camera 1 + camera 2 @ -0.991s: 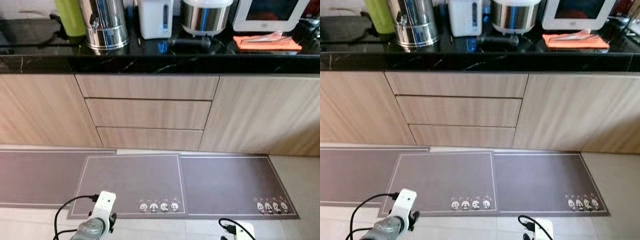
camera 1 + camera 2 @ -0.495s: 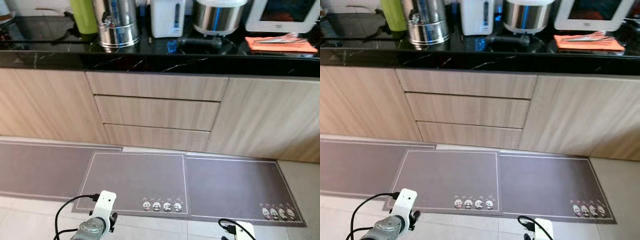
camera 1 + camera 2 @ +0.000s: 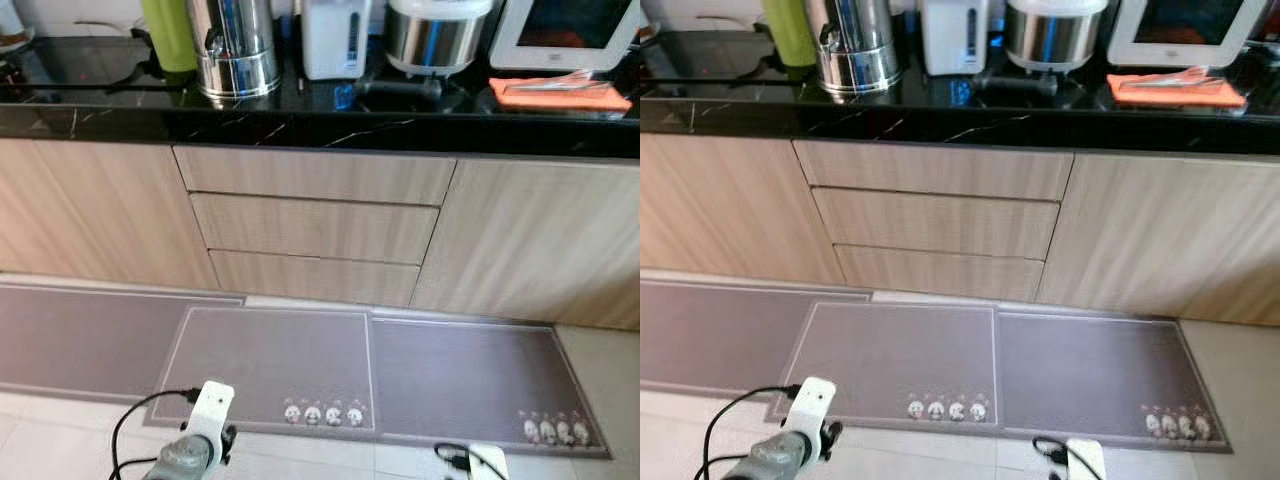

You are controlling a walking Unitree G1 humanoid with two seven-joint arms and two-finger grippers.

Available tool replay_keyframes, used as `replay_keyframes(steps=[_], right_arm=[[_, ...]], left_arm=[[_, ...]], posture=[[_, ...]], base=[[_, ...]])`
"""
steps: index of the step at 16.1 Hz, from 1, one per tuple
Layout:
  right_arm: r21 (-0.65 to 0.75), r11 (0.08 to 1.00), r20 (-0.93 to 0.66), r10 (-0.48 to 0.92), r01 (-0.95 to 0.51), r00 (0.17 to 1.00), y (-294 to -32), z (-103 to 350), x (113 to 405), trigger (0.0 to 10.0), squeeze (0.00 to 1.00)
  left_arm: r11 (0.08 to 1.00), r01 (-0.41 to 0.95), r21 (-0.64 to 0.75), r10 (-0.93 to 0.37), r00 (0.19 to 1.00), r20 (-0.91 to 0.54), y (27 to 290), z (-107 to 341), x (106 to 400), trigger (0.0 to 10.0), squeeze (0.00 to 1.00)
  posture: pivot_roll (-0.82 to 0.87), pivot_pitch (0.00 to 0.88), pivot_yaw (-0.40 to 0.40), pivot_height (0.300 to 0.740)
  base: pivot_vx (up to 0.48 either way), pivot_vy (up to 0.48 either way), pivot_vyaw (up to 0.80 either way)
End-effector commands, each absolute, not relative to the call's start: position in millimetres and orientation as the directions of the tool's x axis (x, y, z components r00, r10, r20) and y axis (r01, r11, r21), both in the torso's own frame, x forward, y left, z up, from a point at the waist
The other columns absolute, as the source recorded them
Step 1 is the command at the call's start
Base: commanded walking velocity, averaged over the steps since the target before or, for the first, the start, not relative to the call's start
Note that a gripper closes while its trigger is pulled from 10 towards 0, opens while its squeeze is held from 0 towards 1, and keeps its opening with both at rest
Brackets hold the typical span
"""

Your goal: Kitchen organization

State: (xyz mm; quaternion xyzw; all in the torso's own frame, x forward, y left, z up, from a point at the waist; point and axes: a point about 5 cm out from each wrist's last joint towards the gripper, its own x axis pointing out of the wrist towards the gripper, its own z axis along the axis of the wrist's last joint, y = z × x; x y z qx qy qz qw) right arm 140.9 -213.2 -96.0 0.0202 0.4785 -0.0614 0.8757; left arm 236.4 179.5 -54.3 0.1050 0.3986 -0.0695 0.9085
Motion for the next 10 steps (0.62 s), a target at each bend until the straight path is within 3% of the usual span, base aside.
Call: replay_keyframes(steps=[1,10], right_arm=[[-0.014,0.990,-0.832,-0.088,0.138,0.548,-212.1,-94.4,145.5,10.0,0.00],[-0.023,0.991,-0.832,-0.090,0.129,0.547,-212.5,-94.3,145.7,10.0,0.00]], left_arm=[[0.969,0.203,0.141,-0.028,0.658,-0.752,184.2,-56.5,232.8,10.0,0.00],[0.970,0.200,0.139,-0.028,0.658,-0.752,184.1,-56.6,232.7,10.0,0.00]], posture=[[0.01,0.000,0.004,0.740],[0.01,0.000,0.004,0.740]], base=[[0.247,0.000,0.45],[0.250,0.000,0.00]])
